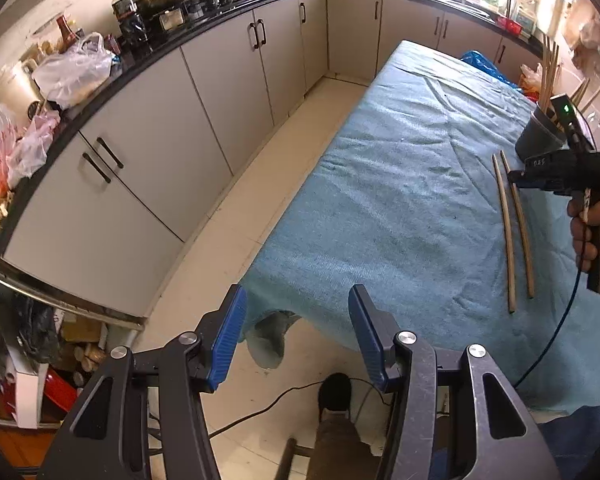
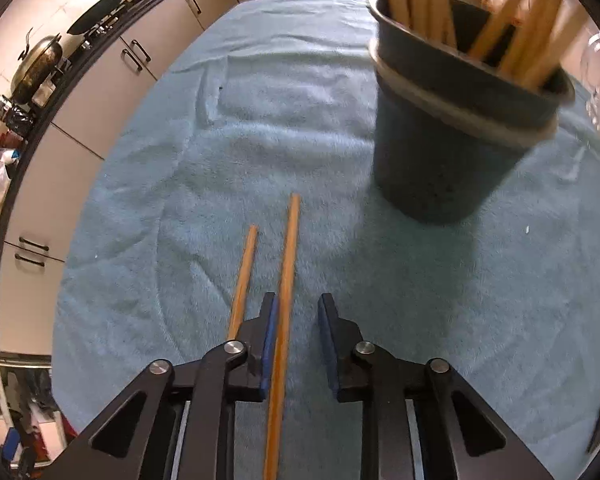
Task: Organize utensils
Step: 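Lower the right tool onto a remaining chopstick and close it, then lower the left tool onto the last wooden chopstick and close it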
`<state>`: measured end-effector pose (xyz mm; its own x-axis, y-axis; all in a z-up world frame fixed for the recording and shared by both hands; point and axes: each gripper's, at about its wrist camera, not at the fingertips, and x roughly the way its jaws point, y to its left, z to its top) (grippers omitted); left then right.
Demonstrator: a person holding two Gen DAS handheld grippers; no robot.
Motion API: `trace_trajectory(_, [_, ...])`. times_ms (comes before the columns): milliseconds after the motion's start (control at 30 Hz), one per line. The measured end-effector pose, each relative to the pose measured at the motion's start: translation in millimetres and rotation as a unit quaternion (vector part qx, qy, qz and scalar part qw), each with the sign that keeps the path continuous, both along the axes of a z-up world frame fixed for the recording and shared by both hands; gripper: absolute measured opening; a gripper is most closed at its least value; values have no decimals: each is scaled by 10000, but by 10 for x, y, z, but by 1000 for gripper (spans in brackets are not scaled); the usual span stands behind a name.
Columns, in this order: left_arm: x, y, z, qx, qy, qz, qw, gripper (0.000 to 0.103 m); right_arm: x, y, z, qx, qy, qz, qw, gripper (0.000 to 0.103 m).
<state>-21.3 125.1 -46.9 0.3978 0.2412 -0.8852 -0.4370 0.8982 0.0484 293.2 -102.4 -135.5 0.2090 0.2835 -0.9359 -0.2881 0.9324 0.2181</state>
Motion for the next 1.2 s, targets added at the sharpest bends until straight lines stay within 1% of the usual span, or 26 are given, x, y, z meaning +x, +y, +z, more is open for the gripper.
trace_trajectory(33, [24,14,1,-79,-11,0,10000,52,2,5,0,-1,0,5,10000,14])
trace_trajectory(67, [70,31,5,-211,-29,-23,9998,52,-5,7,-8,22,35,33,10000,8])
trace_trajectory(200, [312,-13,16,-537,-87,-230,9983,52,-86,-76,-19,73,113,6,9999,7])
trace_trajectory(267, [514,-110,-3,-731,-74,-511,9960,52,-153,-158,-22,89,152,-13,9998,7])
trace_trajectory(367, [799,-307,-39,-780,-32,-908,9928,52,-277,-343,-30,88,228,-64,9997,7])
trace_trajectory(467, [1151,-604,-111,-870,53,-1442,9857,52,-391,-551,-34,52,249,-163,9995,7])
trace_trajectory(567, [1440,-859,-195,-1011,160,-1847,9774,52,-509,-825,-30,0,242,-331,9992,7])
trace_trajectory(667, [1752,-1101,-305,-1066,289,-2177,9698,52,-597,-1099,-32,-38,257,-565,9981,7])
trace_trajectory(733, [1930,-1209,-379,-1118,355,-2290,9663,52,-663,-1336,-30,-90,272,-796,9964,7])
trace_trajectory(867, [2304,-1391,-542,-1165,522,-2400,9624,52,-780,-1713,-21,-120,333,-1160,9926,7])
trace_trajectory(900, [2393,-1439,-586,-1163,547,-2425,9616,52,-803,-1781,-22,-125,341,-1232,9917,7])
trace_trajectory(967, [2551,-1505,-675,-1026,669,-2438,9621,52,-834,-1905,-20,-114,367,-1384,9896,7])
trace_trajectory(1033, [2659,-1545,-744,-1073,739,-2467,9603,51,-890,-2033,-12,-104,377,-1514,9877,7])
trace_trajectory(1067, [2718,-1570,-790,-1069,790,-2469,9599,51,-916,-2087,-15,-103,381,-1543,9872,7])
trace_trajectory(1100, [2757,-1589,-827,-1030,837,-2462,9601,45,-942,-2151,-16,-90,395,-1586,9865,7])
trace_trajectory(1133, [2790,-1607,-858,-1001,879,-2462,9600,44,-959,-2193,-13,-65,411,-1615,9860,7])
trace_trajectory(1167, [2810,-1633,-845,-928,791,-2488,9609,43,-969,-2238,-8,-59,414,-1629,9858,7])
trace_trajectory(1200, [2832,-1663,-852,-907,817,-2533,9597,42,-973,-2239,-3,-71,409,-1657,9853,8])
